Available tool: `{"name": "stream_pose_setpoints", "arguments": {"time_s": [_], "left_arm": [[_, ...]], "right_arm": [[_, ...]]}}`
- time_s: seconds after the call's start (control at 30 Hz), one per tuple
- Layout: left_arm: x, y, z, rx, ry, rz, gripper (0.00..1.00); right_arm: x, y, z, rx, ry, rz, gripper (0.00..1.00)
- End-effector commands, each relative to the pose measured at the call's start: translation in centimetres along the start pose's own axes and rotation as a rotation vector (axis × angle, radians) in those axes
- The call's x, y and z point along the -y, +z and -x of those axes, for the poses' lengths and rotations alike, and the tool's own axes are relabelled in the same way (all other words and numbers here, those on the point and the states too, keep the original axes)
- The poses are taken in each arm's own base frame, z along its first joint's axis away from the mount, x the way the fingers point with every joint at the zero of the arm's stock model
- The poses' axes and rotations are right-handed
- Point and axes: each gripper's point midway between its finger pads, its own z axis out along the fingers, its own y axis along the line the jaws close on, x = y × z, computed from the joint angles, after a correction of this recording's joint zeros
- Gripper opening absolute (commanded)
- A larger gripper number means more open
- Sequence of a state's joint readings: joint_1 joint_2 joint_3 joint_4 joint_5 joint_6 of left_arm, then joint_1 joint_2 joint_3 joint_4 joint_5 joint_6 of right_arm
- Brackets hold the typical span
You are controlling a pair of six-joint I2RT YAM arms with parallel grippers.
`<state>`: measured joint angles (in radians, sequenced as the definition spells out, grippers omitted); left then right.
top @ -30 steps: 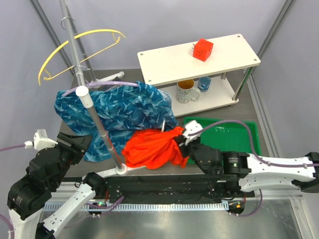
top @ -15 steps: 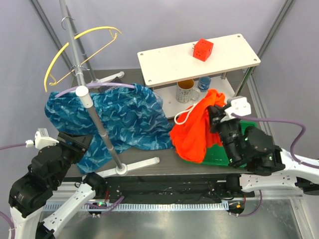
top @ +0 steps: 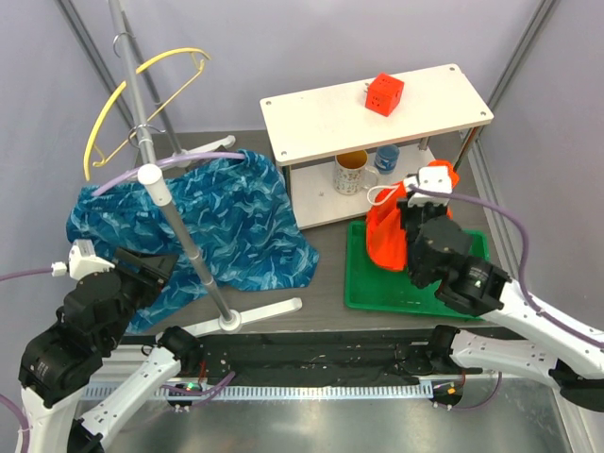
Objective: Remove the shorts from the hanger
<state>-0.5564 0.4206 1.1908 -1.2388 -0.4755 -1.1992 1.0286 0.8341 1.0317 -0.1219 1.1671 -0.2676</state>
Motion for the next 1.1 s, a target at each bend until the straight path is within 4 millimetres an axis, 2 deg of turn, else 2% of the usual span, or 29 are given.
{"name": "stream_pose_setpoints", "arguments": {"time_s": [0.0,0.03,0.13,0.2,0.23,0.37,0.43,0.5,0.6,0.63,0.67,0.7,0.73,0.8,0.83,0.9,0.93,1.0,1.03,1.07], "left_arm": [[1.1,-0.5,1.2,0.036,-0.043,-0.035,0.57],[1.0,-0.6,1.2,0.037,-0.046,-0.036,0.57],[0.8,-0.9,1.4,0.043,-0.05,-0.03,0.57],[0.5,-1.0,1.6,0.052,-0.05,-0.024,0.57],[0.4,-1.1,1.6,0.055,-0.048,-0.023,0.57],[0.5,-1.2,2.2,0.079,-0.054,-0.026,0.58],[0.9,-1.1,2.2,0.078,-0.05,-0.038,0.58],[1.3,-1.1,2.2,0.076,-0.044,-0.05,0.58],[1.7,-1.2,2.2,0.07,-0.048,-0.065,0.58],[1.8,-1.3,2.3,0.071,-0.048,-0.069,0.58],[1.7,-1.3,2.3,0.071,-0.048,-0.069,0.58],[1.7,-1.4,2.3,0.072,-0.047,-0.071,0.58],[1.7,-1.5,2.4,0.074,-0.047,-0.075,0.58],[1.5,-1.7,2.4,0.074,-0.046,-0.075,0.58],[1.5,-1.7,2.5,0.076,-0.045,-0.076,0.58],[1.3,-1.8,2.4,0.075,-0.044,-0.074,0.58],[1.3,-1.8,2.4,0.074,-0.046,-0.075,0.58],[1.3,-1.8,2.3,0.071,-0.044,-0.076,0.59],[1.4,-1.8,2.3,0.071,-0.046,-0.079,0.59],[1.5,-1.8,2.3,0.071,-0.042,-0.082,0.59]], "right_arm": [[-0.1,-0.7,-4.0,-0.057,0.165,0.007,0.01],[-0.1,-1.1,-4.8,-0.074,0.242,0.018,0.01],[-1.1,-1.6,-8.4,-0.131,0.295,0.045,0.01],[-1.6,-1.8,-9.9,-0.162,0.314,0.052,0.01],[-2.2,-1.9,-11.4,-0.191,0.299,0.061,0.01],[-4.6,-2.2,-15.1,-0.306,0.39,0.082,0.01],[-4.9,-2.3,-17.3,-0.368,0.381,0.056,0.01],[-5.1,-2.3,-19.0,-0.433,0.403,0.039,0.07],[-4.9,-2.2,-19.7,-0.492,0.372,0.051,0.27],[-5.0,-2.0,-18.6,-0.481,0.375,0.07,0.47],[-5.0,-1.9,-17.7,-0.47,0.363,0.092,0.58],[-5.2,-1.9,-16.6,-0.46,0.333,0.138,0.78],[-5.3,-1.7,-14.1,-0.427,0.355,0.165,0.85],[-5.4,-1.7,-11.5,-0.399,0.363,0.214,0.93],[-5.9,-1.8,-9.0,-0.374,0.362,0.28,0.99],[-6.9,-1.8,-6.3,-0.343,0.358,0.364,1.0],[-8.5,-2.2,-4.0,-0.322,0.339,0.482,1.0],[-10.7,-2.4,-1.3,-0.272,0.319,0.615,1.0],[-11.3,-2.6,1.3,-0.222,0.328,0.674,1.0],[-13.6,-3.0,1.8,-0.204,0.264,0.792,1.0]]}}
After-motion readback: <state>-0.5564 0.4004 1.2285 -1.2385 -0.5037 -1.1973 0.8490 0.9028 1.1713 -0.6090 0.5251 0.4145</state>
